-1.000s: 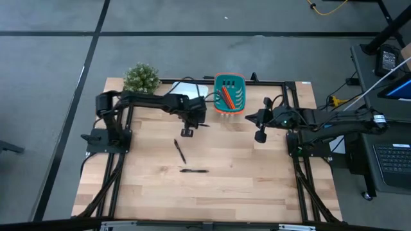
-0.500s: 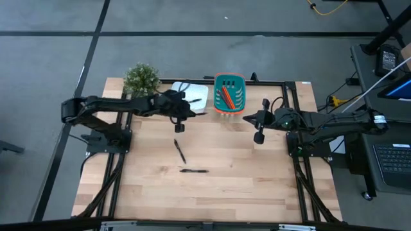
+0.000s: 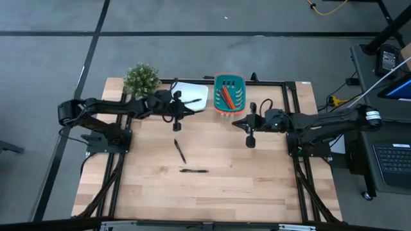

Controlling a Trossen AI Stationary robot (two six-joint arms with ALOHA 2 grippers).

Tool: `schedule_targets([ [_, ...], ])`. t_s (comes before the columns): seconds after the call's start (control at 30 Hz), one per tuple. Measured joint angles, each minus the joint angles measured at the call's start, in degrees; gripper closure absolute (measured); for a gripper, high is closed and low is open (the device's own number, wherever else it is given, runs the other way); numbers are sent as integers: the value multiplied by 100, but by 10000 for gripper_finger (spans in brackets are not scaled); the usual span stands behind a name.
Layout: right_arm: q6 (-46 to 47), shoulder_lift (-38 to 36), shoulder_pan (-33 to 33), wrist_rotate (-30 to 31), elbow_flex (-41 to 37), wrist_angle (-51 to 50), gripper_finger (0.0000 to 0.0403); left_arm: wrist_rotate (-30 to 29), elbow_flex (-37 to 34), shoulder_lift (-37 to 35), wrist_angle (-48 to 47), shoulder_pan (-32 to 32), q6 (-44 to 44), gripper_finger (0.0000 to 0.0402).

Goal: Sort pens & pencils
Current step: Put the black pen into the white bin

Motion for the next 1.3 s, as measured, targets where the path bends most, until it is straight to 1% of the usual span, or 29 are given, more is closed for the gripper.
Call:
schedule_targets([
  [0.07, -114, 220, 0, -115, 0, 287, 382, 107, 0, 0, 60, 78, 101, 385],
  [0.17, -269, 511, 0, -359, -2, 753, 382, 577, 0, 0, 328, 274, 196, 385],
  [0.27, -414, 736, 2, -461, -2, 1088, 382, 891, 0, 0, 639, 477, 191, 385],
  [0.37, -440, 860, 0, -461, -2, 1217, 382, 905, 0, 0, 785, 697, 119, 385],
  [0.53, -471, 868, -2, -459, -2, 1272, 382, 908, 0, 1, 1106, 957, -92, 385],
  [0.6, -529, 863, -2, -458, -2, 1349, 382, 856, 0, 2, 1184, 1053, -217, 385],
  [0.63, -558, 861, -2, -458, -2, 1380, 382, 709, 0, 2, 1182, 1092, -248, 385],
  [0.77, -569, 861, -2, -458, -2, 1418, 382, -250, 2, 115, 1229, 1134, -243, 385],
  [0.8, -577, 861, -2, -456, -2, 1432, 382, -345, 0, 175, 1296, 1140, -240, 385],
  [0.87, -593, 861, -7, -437, -2, 1435, 382, -361, 2, 279, 1500, 1164, -240, 385],
  [1.03, -593, 861, -13, -114, -2, 1445, 382, -382, 2, 569, 1803, 1226, -223, 385],
  [1.17, -593, 861, -73, -111, -2, 1434, 382, -340, 4, 659, 1602, 1392, -222, 385],
  [1.3, -591, 861, -147, -111, -2, 1420, 382, -34, 4, 660, 1151, 1582, -221, 385],
])
